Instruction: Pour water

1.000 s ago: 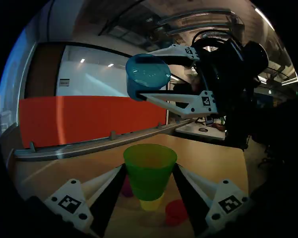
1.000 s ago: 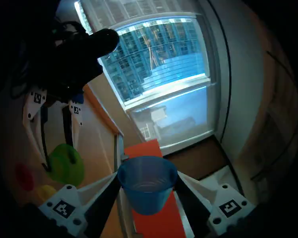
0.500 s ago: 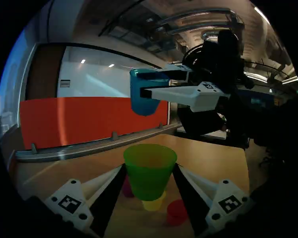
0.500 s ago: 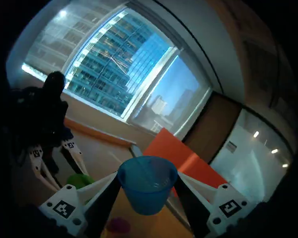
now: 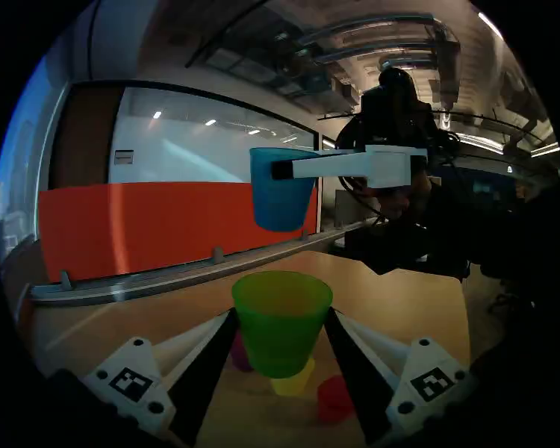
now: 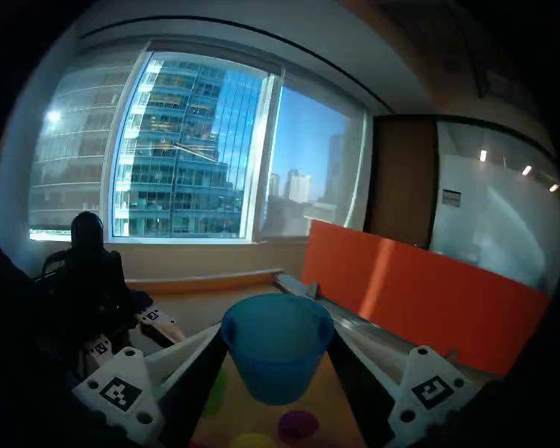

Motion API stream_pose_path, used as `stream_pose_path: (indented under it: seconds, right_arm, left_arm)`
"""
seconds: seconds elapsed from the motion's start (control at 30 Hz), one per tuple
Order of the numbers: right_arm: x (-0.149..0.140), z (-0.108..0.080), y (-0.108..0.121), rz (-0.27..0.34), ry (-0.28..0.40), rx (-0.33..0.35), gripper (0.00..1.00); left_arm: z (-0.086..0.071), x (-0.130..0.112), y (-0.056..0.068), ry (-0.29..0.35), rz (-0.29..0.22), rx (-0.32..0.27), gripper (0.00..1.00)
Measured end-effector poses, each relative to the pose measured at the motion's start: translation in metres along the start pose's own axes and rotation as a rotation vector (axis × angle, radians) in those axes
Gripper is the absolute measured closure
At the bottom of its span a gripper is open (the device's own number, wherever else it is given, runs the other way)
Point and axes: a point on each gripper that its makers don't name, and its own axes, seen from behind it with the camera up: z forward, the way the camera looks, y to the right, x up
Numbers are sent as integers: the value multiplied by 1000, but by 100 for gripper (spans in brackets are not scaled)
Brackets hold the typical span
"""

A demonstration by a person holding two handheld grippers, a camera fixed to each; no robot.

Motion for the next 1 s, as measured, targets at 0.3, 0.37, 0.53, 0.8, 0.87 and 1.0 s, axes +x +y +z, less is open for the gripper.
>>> stream_pose_path:
  seconds: [0.3,0.37,0.53,0.8,0.87,1.0]
  right_arm:
    - [-8,-10,6,43,-5,-10,11]
    - [-11,-14,11,43,-6,-22,11]
    - [-25,-29,22,47,-18,-52,11]
    - [-46,-56,43,72,-25,-108,11]
    - [-52,-64,49,77,-26,-122,11]
    - [-64,-78,60,78,-32,-150,11]
  left_arm:
    - [0,-2,-5,-11,10,13,17]
    - [-1,-3,-7,-13,8,18,17]
    - [-2,-5,-12,-24,11,27,17]
    - [-1,-13,-21,-51,16,47,17]
    - [-1,-15,-25,-56,17,53,17]
    - [-2,-19,-32,-67,21,70,17]
